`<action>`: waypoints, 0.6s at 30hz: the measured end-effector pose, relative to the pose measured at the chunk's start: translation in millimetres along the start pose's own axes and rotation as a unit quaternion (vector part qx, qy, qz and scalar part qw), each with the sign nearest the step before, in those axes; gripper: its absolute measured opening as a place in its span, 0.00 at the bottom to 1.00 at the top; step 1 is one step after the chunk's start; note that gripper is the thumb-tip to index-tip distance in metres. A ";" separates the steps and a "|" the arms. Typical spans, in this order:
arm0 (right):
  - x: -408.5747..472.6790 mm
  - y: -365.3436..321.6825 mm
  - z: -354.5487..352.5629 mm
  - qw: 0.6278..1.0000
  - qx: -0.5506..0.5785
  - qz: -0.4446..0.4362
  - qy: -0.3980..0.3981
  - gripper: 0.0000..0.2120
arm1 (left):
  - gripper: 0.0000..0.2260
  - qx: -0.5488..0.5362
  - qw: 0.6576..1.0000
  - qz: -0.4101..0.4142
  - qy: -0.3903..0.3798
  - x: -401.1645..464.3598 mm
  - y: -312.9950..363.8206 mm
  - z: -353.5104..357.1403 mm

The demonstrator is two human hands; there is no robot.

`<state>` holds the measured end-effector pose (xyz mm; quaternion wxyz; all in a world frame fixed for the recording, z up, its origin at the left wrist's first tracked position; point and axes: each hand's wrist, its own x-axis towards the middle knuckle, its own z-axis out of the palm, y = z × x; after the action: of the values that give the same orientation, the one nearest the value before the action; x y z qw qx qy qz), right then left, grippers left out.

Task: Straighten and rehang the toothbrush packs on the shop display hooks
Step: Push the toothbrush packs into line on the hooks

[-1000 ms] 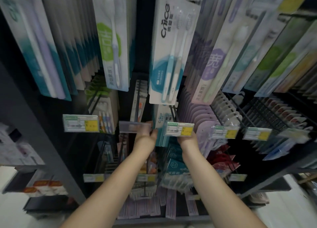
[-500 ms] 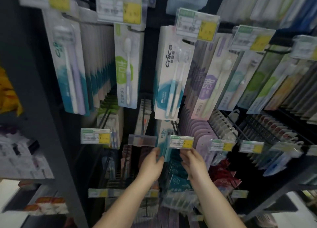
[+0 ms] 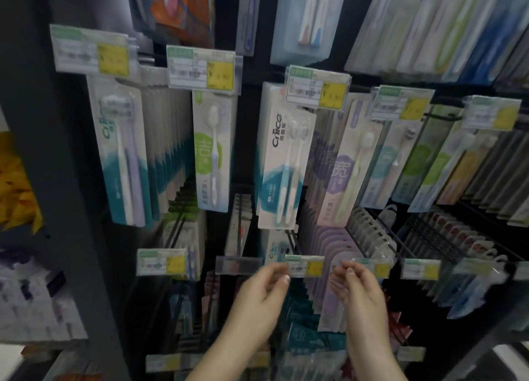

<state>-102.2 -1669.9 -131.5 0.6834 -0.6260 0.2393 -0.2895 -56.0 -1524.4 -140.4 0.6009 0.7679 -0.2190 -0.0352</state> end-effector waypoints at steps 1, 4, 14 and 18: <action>0.3 -14.3 2.8 1.000 -0.003 -0.026 -0.007 0.09 | 0.09 -0.012 0.999 0.031 0.031 3.6 12.6 -8.5; 5.2 -53.8 15.0 0.994 0.002 -0.098 -0.047 0.09 | 0.10 -0.030 0.987 0.107 0.114 20.7 50.4 -33.2; 56.3 -116.4 79.3 0.977 0.013 -0.160 -0.137 0.16 | 0.23 -0.051 0.981 0.088 0.166 106.0 109.4 -50.4; 75.3 -118.2 98.1 0.981 0.017 -0.109 -0.162 0.33 | 0.25 -0.118 0.983 -0.002 0.143 126.9 108.8 -47.7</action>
<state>8.1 -1657.6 -1.3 0.6879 -0.6753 0.0508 -0.2611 41.5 -1548.9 1.3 0.7122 0.6894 -0.1229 0.0483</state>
